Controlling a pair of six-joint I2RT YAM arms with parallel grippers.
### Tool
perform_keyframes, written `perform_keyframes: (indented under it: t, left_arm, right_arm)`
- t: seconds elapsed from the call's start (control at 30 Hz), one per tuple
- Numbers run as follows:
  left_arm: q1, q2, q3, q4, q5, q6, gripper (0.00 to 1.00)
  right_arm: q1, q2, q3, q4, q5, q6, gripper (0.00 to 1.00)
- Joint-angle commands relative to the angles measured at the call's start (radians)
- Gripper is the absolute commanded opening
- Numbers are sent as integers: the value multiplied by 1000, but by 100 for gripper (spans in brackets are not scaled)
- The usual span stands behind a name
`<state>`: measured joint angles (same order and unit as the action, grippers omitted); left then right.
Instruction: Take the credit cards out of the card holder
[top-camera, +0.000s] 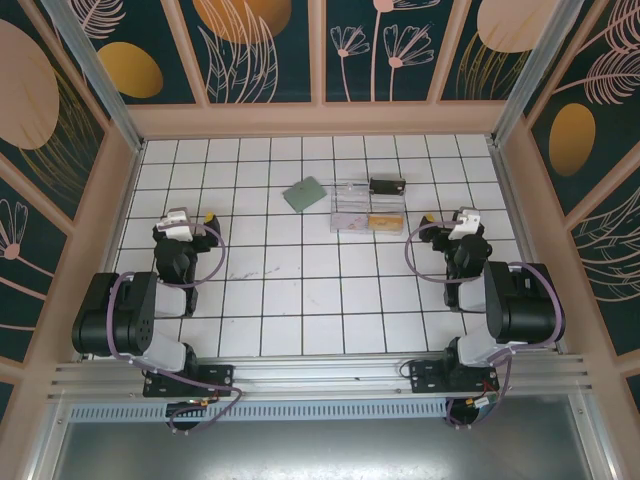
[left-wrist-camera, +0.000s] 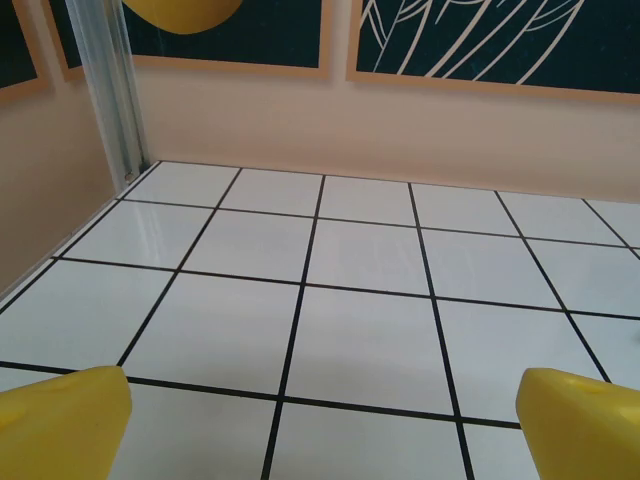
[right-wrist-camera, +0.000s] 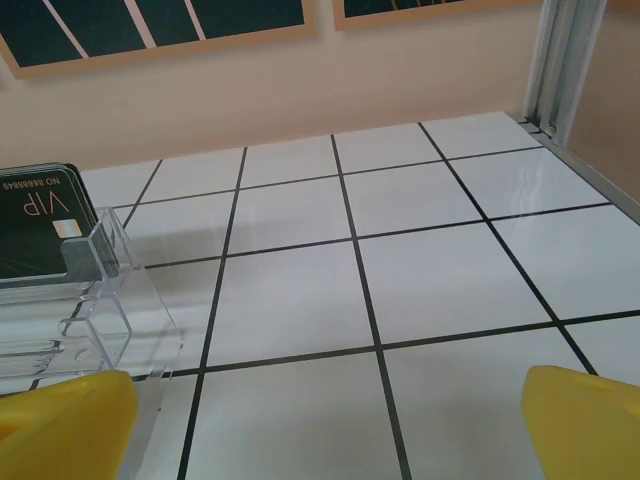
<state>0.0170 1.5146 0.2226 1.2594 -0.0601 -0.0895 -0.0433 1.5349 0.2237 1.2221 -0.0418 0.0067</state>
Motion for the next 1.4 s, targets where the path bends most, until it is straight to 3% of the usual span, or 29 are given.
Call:
perform_keyframes:
  t: [0.0,0.73,0.83,0.9,1.1,1.2,1.27,1.33,1.37]
  left_arm:
    - [-2,4,14,9,8,13,99]
    - [-1,1,12,13,9,10,99]
    - [-1,-68,111,-216,68,34,99]
    - [-1,-109,195,-392,35,19,99]
    - [0,-247,281,-628,-295,-212,99]
    - [0,-329,355,-824,-369,-400,99]
    - [0,-370,403,-1000,-451,-632,99]
    - [-1,-384,403,-980,-372,-629,99]
    - [0,-382,412,-979,-332,-638,98]
  right_arm:
    - [7,2,17,8,12,7,99]
    - [5,2,19,5,10,9,99]
    - [8,-2,16,10,19,6,99]
    - [28,-44,15,-17,61,0,99]
    - [43,-251,101,-368,174,94,99]
    - [43,-337,96,-405,194,148,99]
    - [39,-401,112,-478,225,282,99]
    - [19,-454,158,-611,196,420,99]
    - [6,-471,176,-643,118,434,99]
